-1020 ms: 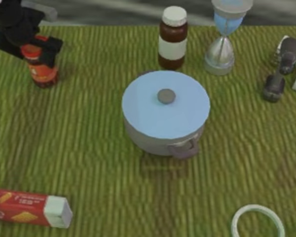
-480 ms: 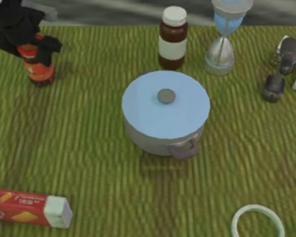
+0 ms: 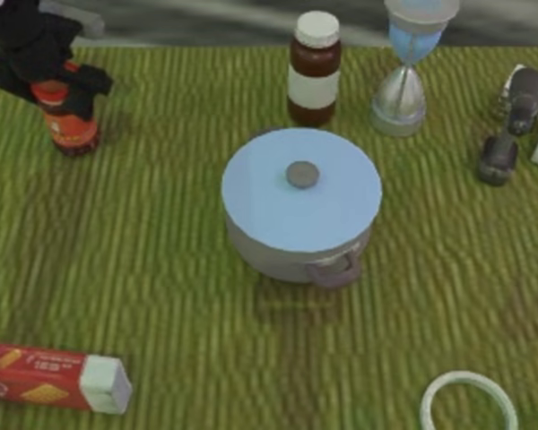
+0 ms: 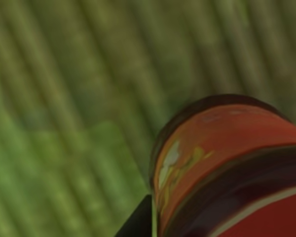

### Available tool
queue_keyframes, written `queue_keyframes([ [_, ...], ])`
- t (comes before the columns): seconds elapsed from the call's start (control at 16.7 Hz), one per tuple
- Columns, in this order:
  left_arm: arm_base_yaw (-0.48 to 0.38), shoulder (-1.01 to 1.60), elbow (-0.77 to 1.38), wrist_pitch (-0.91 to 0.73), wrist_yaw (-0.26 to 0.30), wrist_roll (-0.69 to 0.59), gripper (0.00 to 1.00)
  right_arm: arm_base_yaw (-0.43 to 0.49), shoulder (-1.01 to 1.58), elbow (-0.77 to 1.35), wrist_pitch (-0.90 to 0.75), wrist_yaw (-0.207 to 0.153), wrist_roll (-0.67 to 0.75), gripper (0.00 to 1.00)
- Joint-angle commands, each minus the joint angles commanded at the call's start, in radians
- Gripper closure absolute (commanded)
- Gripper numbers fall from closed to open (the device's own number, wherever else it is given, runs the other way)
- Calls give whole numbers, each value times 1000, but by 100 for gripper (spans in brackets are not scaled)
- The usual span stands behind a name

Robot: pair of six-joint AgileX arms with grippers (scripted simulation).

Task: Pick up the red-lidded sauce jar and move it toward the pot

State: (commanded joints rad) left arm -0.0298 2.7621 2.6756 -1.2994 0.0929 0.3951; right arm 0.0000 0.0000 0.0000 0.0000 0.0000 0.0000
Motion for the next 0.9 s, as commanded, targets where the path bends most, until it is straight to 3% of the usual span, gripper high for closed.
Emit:
queue_keyframes([
  [0.3,4,-69,-70,12,-2,2,100,0,0,0,0,0,0,0],
  [0.9,23,-562,-658,89,-8,0,100,0,0,0,0,0,0,0],
])
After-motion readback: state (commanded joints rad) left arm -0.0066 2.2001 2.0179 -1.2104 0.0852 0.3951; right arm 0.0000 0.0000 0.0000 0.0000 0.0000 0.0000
